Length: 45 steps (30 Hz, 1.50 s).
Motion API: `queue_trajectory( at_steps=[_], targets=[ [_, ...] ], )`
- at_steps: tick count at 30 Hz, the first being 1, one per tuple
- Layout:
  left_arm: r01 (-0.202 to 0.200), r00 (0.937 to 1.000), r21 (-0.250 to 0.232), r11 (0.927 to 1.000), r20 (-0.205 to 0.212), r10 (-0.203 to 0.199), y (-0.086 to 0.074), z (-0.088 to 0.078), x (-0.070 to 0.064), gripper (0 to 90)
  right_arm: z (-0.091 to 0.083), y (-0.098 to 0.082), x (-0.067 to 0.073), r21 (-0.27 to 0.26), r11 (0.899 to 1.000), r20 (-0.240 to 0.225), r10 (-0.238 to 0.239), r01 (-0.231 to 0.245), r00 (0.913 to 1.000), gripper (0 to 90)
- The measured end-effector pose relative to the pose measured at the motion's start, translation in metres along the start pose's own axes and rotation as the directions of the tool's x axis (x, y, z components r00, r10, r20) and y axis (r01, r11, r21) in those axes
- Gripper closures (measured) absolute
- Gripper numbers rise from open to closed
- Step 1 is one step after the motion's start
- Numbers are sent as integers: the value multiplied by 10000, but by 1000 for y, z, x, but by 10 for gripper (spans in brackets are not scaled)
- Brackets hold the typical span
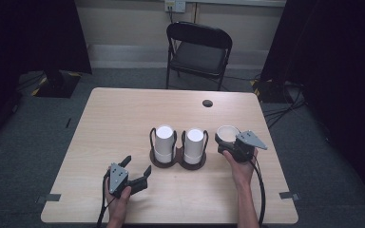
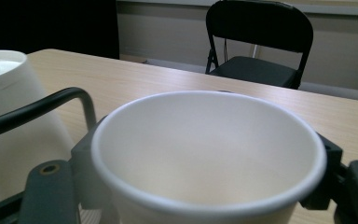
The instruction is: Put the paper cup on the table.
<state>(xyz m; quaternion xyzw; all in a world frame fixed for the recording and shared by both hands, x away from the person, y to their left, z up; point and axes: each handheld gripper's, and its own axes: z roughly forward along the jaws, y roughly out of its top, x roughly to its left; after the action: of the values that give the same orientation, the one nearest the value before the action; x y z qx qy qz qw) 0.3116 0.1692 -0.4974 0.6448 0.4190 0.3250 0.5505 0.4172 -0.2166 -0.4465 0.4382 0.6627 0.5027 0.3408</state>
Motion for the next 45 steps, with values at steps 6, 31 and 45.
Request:
queue_trajectory(
  at_steps=[6, 31, 45],
  targets=[
    [-12, 10000, -54, 10000, -50, 11, 0, -1, -1, 163, 16, -3, -9, -101, 9994, -122, 317, -318, 9994, 235],
    [104, 9997, -106, 9999, -234, -106, 0, -1, 0, 167, 48, -26, -14, 440, 9984, -193, 359, -351, 9992, 225],
    [234, 9994, -30, 9997, -238, -235, 0, 0, 1, 169, 32, -32, -16, 764, 9968, -223, 237, -220, 9995, 216]
  ],
)
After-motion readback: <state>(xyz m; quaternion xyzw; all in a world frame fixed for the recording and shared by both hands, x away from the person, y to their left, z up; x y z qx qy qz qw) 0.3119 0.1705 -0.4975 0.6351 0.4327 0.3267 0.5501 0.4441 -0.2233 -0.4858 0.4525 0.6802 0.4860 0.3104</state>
